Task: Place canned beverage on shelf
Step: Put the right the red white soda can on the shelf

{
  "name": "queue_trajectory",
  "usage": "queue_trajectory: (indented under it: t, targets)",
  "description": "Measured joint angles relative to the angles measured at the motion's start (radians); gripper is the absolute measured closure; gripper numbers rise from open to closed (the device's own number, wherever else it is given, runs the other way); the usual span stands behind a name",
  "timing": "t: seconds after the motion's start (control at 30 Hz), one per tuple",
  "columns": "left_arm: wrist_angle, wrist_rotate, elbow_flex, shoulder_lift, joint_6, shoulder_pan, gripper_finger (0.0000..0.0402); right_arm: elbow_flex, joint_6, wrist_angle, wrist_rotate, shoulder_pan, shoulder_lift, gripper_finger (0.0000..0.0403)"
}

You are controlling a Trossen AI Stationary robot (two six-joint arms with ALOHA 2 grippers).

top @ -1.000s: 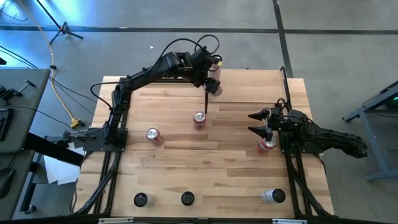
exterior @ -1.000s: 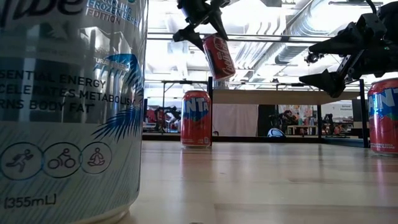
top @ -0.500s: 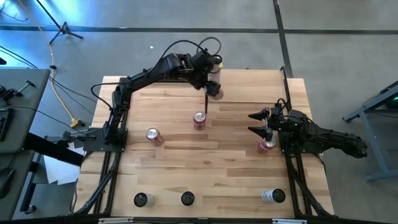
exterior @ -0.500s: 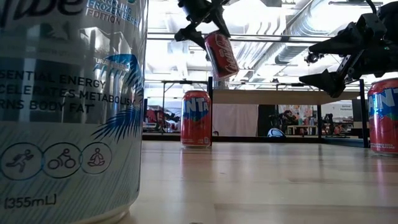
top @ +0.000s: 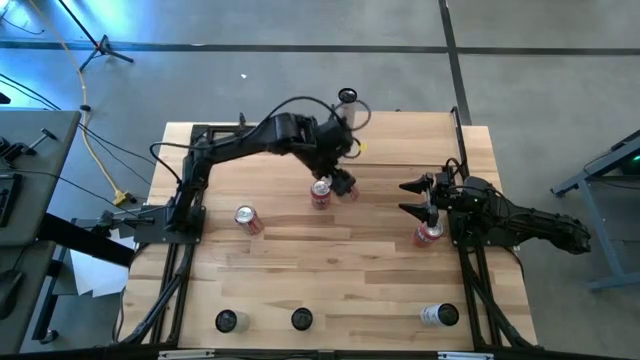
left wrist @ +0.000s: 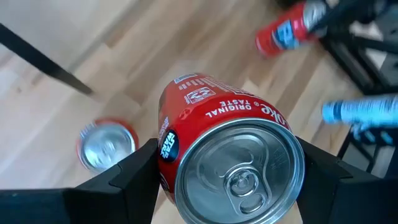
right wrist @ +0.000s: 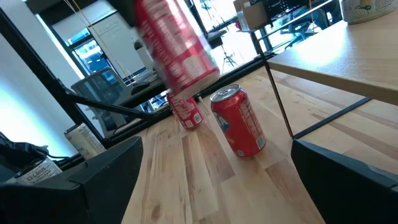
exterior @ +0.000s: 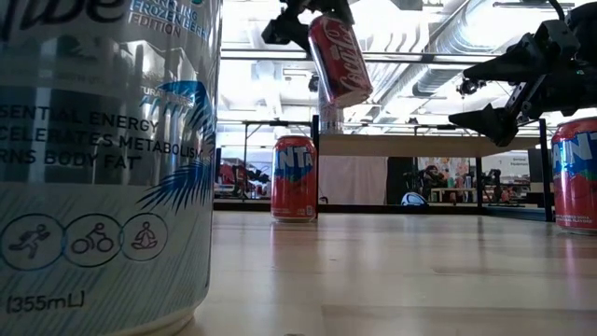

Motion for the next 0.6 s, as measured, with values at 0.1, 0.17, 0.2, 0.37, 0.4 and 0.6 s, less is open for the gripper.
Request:
queue_trajectory:
  t: [0.1,0.17,0.2,0.37,0.4,0.6]
  targets:
    - [-0.049,0.000,0.000,0.000,0.002,-0.038,0.0147,0.000,0.000,0.000,0.000,0.000,0.000,0.0004]
    - [-0.088,0.000,0.000,0.000,0.003,-0.067,0.0147,0.000,0.000,0.000,0.000,0.000,0.000,0.0004]
    - [-0.104,-0.001,0.000,0.000,0.008,-0.081,0.0147,0.000,0.000,0.000,0.000,0.000,0.000,0.0004]
    - [-0.133,-0.012,-0.018,0.000,0.003,-0.157,0.0147,0.000,0.000,0.000,0.000,0.000,0.000,0.0004]
    - [-0.133,-0.011,-0.020,0.001,-0.006,-0.169,0.0146,0.000,0.000,0.000,0.000,0.000,0.000,0.0004]
    - [-0.088,-0.037,-0.020,0.001,-0.058,-0.247,0.0147,0.000,0.000,0.000,0.000,0.000,0.000,0.0004]
